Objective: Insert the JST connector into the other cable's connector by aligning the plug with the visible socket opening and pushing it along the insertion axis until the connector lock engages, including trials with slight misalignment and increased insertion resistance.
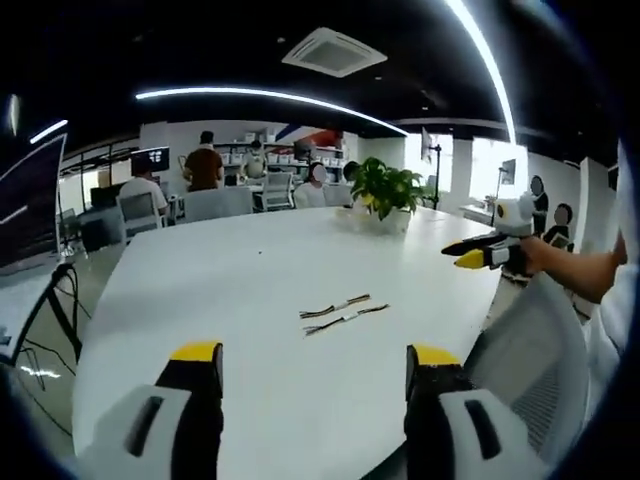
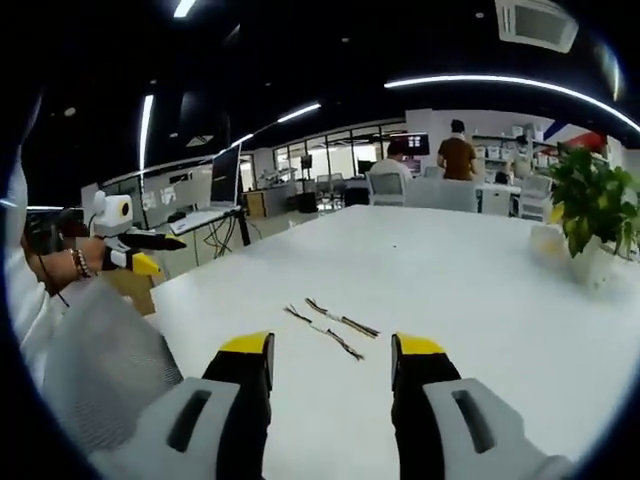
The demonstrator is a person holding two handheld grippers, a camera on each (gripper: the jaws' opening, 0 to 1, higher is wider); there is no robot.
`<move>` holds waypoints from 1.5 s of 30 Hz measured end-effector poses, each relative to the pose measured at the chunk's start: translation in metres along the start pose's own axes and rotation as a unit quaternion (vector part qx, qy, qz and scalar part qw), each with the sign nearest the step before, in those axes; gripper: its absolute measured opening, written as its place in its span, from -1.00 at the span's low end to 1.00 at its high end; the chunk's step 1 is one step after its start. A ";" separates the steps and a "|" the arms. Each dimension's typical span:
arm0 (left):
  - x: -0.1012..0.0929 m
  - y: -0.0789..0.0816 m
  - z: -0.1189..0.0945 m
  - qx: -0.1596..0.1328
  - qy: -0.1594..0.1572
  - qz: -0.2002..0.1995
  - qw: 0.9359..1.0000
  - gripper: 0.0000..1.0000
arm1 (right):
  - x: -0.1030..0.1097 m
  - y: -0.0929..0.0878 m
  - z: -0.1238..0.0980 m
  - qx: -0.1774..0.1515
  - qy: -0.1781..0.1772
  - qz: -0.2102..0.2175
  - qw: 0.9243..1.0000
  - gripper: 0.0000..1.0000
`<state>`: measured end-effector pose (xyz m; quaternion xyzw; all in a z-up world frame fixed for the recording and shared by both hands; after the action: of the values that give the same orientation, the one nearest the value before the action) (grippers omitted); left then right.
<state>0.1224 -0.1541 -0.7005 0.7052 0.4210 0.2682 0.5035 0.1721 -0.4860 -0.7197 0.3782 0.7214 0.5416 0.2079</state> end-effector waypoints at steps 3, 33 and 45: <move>0.005 -0.008 -0.007 0.005 0.018 -0.019 1.000 0.51 | 0.004 -0.008 -0.006 0.008 -0.007 0.013 1.000 0.02; -0.018 -0.063 -0.001 0.054 0.050 -0.107 0.992 0.56 | 0.032 -0.064 -0.011 0.120 0.022 0.017 0.992 0.33; -0.012 -0.061 0.001 0.046 0.057 -0.091 0.993 0.48 | 0.043 -0.054 -0.007 0.076 0.047 0.075 0.993 0.46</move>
<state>0.0968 -0.1566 -0.7573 0.6700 0.5234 0.2410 0.4680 0.1226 -0.4643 -0.7634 0.4202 0.7390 0.5164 0.1030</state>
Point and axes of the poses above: the point that each gripper's makers call its tool centre point, and the gripper's own axes: z roughly forward along the fingers, x roughly to its left, y roughly out of its top, the point moved 3 cm from there along -z, roughly backward along the fingers, and after that the axes turned 2 degrees about -y, right-handed, at the moved point
